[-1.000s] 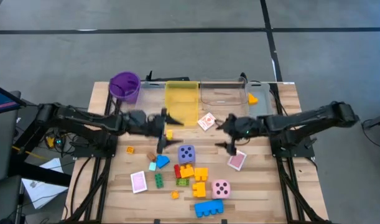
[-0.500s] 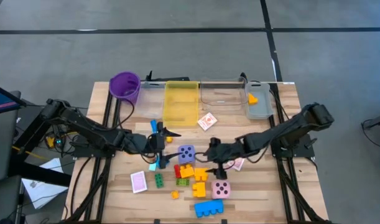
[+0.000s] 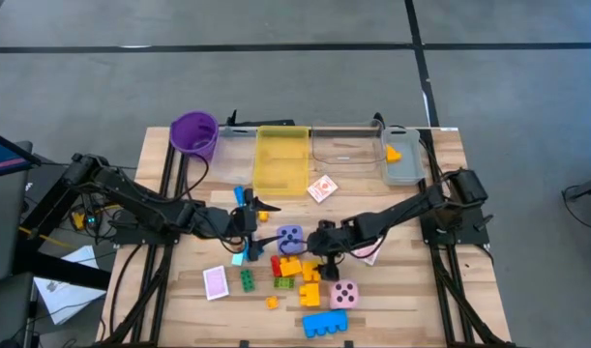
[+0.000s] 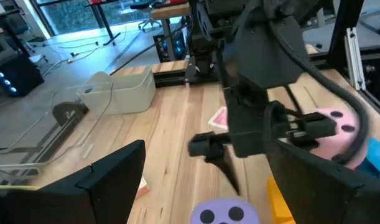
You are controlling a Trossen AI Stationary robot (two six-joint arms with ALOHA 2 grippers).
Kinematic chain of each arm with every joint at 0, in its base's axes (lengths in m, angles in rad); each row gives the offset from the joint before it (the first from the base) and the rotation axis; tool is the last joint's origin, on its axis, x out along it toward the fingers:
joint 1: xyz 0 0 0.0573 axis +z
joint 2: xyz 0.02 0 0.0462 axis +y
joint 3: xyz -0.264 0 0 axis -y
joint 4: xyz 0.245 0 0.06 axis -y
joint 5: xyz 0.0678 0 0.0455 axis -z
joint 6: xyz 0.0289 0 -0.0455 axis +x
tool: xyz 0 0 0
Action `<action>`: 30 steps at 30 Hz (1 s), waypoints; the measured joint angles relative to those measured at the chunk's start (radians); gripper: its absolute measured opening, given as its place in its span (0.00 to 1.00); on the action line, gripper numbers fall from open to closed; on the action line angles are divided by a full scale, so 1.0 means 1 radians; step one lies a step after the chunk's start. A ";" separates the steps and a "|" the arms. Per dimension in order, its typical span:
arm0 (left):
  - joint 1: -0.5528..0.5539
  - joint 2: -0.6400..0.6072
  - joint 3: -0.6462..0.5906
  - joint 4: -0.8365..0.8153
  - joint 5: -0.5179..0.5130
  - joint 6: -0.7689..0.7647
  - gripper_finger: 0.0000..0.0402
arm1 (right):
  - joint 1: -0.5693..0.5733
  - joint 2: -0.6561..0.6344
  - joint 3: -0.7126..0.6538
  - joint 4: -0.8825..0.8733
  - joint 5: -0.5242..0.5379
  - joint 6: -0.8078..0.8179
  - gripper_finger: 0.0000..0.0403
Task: Pick & Place Toys
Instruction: Put the large yellow game piece into the gray bin
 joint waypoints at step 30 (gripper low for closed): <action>0.000 0.000 0.000 -0.029 0.002 -0.003 0.82 | 0.062 0.056 0.024 -0.023 -0.048 -0.073 0.88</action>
